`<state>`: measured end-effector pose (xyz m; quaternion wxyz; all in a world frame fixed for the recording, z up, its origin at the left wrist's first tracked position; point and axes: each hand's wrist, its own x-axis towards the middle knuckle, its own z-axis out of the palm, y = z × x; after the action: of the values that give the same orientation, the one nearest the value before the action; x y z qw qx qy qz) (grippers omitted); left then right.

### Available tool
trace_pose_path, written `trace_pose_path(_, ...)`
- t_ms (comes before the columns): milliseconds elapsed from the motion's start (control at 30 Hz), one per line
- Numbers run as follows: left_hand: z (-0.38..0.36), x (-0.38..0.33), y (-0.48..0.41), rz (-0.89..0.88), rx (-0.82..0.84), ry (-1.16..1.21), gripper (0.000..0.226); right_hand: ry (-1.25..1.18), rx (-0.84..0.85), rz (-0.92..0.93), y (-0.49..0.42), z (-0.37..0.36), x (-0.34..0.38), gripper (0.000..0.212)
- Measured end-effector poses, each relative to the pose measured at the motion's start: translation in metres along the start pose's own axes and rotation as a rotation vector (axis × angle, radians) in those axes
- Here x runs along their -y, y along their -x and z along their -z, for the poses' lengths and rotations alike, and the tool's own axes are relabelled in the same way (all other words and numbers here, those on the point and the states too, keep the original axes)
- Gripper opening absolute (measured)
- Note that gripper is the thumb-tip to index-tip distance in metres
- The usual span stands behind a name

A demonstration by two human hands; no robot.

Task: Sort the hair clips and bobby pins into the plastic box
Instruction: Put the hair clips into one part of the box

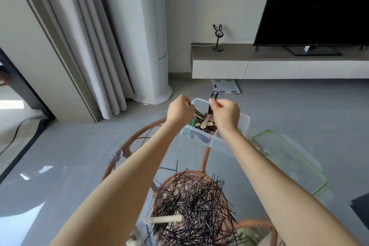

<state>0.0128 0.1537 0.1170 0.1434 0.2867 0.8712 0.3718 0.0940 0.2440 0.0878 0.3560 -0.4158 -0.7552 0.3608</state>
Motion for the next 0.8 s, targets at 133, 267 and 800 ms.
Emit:
trace_pose_path(133,-0.009,0.01,-0.007,0.016,0.126,-0.162,0.044,0.419,0.343,-0.087,-0.013,-0.016,-0.006,0.033)
trace_pose_path(267,0.011,0.036,0.014,-0.051,0.026,-0.221,0.036,0.571,0.358,0.074,0.005,-0.005,0.002,0.01)
trace_pose_path(800,0.031,0.126,0.181,-0.168,0.475,-0.512,0.017,0.469,0.782,0.587,0.208,0.025,-0.028,0.03)
